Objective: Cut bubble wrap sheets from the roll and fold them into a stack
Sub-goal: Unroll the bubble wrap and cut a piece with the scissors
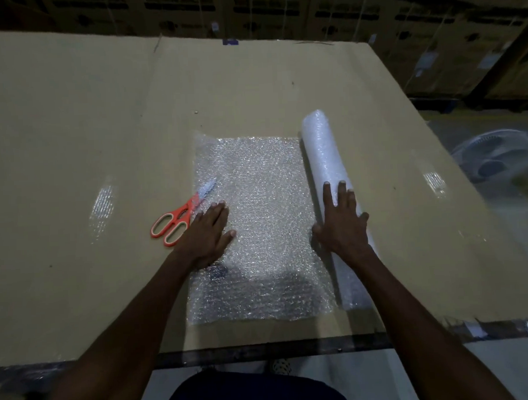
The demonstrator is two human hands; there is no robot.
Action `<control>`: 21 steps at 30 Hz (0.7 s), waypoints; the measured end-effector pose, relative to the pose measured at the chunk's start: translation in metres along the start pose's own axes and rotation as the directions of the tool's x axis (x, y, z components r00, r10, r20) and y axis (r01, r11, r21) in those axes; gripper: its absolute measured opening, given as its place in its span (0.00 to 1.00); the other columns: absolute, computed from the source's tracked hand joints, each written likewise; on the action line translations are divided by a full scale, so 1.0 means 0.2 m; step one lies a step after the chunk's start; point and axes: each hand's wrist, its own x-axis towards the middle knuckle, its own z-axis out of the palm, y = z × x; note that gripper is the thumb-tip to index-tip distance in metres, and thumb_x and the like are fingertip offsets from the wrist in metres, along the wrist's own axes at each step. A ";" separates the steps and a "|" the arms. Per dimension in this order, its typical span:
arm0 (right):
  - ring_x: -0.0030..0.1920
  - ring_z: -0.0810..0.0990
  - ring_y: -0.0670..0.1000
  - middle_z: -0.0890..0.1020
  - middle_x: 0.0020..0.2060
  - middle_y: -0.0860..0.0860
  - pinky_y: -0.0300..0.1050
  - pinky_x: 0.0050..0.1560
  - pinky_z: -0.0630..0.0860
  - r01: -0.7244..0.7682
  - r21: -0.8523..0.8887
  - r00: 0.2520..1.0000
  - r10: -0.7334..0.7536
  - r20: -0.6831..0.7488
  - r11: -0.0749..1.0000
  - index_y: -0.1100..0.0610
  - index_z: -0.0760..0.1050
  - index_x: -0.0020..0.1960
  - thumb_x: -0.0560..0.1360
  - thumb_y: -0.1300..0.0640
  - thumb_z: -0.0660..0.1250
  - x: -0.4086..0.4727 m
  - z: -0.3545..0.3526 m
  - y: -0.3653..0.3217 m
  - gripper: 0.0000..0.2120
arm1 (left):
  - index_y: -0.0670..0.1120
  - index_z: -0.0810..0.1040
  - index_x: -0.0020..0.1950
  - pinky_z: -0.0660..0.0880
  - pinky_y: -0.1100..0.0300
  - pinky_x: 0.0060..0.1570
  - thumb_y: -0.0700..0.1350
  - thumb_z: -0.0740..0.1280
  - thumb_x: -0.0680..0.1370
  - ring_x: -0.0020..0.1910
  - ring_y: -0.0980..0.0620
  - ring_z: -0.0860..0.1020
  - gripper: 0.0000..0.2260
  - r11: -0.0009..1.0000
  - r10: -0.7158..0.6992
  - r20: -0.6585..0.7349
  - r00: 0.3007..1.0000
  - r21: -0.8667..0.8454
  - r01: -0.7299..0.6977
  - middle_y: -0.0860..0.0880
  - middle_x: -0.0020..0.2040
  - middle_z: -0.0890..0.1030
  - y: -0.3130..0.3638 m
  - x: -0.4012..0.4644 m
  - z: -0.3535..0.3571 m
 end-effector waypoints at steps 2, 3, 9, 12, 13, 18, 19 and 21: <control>0.81 0.44 0.63 0.39 0.82 0.59 0.74 0.71 0.60 0.002 0.025 1.000 -0.002 0.010 1.000 0.53 0.37 0.83 0.79 0.43 0.67 0.01 -0.03 0.00 0.48 | 0.40 0.55 0.81 0.52 0.46 0.78 0.67 0.41 0.80 0.80 0.44 0.53 0.39 1.000 0.001 -0.015 1.000 -0.015 -0.001 0.41 0.81 0.56 0.02 0.00 -0.03; 0.81 0.44 0.64 0.39 0.82 0.59 0.75 0.72 0.57 0.003 0.035 1.000 -0.004 0.012 0.999 0.53 0.37 0.83 0.79 0.42 0.67 0.02 -0.04 -0.01 0.48 | 0.39 0.58 0.80 0.54 0.45 0.77 0.68 0.41 0.80 0.80 0.43 0.56 0.40 1.000 0.002 -0.039 0.999 -0.025 -0.003 0.40 0.80 0.60 0.02 -0.01 -0.06; 0.82 0.44 0.60 0.44 0.83 0.57 0.71 0.75 0.50 0.121 0.107 0.988 -0.108 -0.113 0.987 0.56 0.45 0.83 0.80 0.42 0.65 0.02 -0.12 -0.17 0.43 | 0.35 0.69 0.74 0.64 0.41 0.70 0.57 0.53 0.81 0.72 0.38 0.69 0.30 0.994 -0.109 -0.217 0.970 -0.054 0.099 0.37 0.72 0.71 -0.02 -0.10 -0.17; 0.82 0.48 0.60 0.49 0.82 0.58 0.68 0.76 0.53 0.172 0.174 0.979 -0.149 -0.141 0.969 0.56 0.49 0.83 0.80 0.43 0.65 -0.01 -0.11 -0.35 0.40 | 0.37 0.69 0.72 0.69 0.40 0.64 0.52 0.52 0.80 0.68 0.38 0.70 0.26 0.975 -0.222 -0.226 0.949 -0.045 0.217 0.38 0.70 0.72 -0.16 -0.17 -0.18; 0.81 0.49 0.60 0.50 0.82 0.58 0.67 0.76 0.54 0.186 0.189 0.977 -0.162 -0.135 0.964 0.56 0.50 0.83 0.80 0.44 0.65 -0.03 -0.10 -0.41 0.40 | 0.37 0.68 0.72 0.69 0.40 0.64 0.52 0.52 0.80 0.68 0.38 0.70 0.26 0.970 -0.243 -0.223 0.944 -0.049 0.238 0.38 0.70 0.72 -0.21 -0.20 -0.17; 0.80 0.56 0.60 0.58 0.81 0.58 0.62 0.75 0.61 0.267 0.239 0.964 -0.260 -0.062 0.934 0.57 0.56 0.81 0.79 0.45 0.66 -0.12 0.00 -0.80 0.37 | 0.38 0.65 0.76 0.64 0.41 0.69 0.58 0.53 0.80 0.74 0.41 0.65 0.31 0.956 -0.287 -0.149 0.946 -0.104 0.273 0.39 0.74 0.68 -0.41 -0.31 -0.17; 0.79 0.59 0.59 0.61 0.80 0.58 0.60 0.74 0.64 0.283 0.251 0.959 -0.276 -0.064 0.926 0.57 0.58 0.81 0.79 0.45 0.67 -0.14 0.01 -0.88 0.36 | 0.39 0.65 0.76 0.64 0.42 0.70 0.60 0.52 0.81 0.74 0.41 0.66 0.31 0.960 -0.272 -0.137 0.952 -0.109 0.259 0.40 0.74 0.68 -0.44 -0.32 -0.17; 0.73 0.68 0.59 0.71 0.74 0.57 0.56 0.67 0.70 0.292 0.286 0.956 -0.285 -0.068 0.913 0.57 0.64 0.78 0.79 0.46 0.67 -0.17 0.03 -1.05 0.32 | 0.40 0.66 0.76 0.64 0.42 0.70 0.60 0.49 0.81 0.75 0.42 0.66 0.31 0.960 -0.260 -0.117 0.958 -0.137 0.244 0.41 0.74 0.70 -0.50 -0.34 -0.18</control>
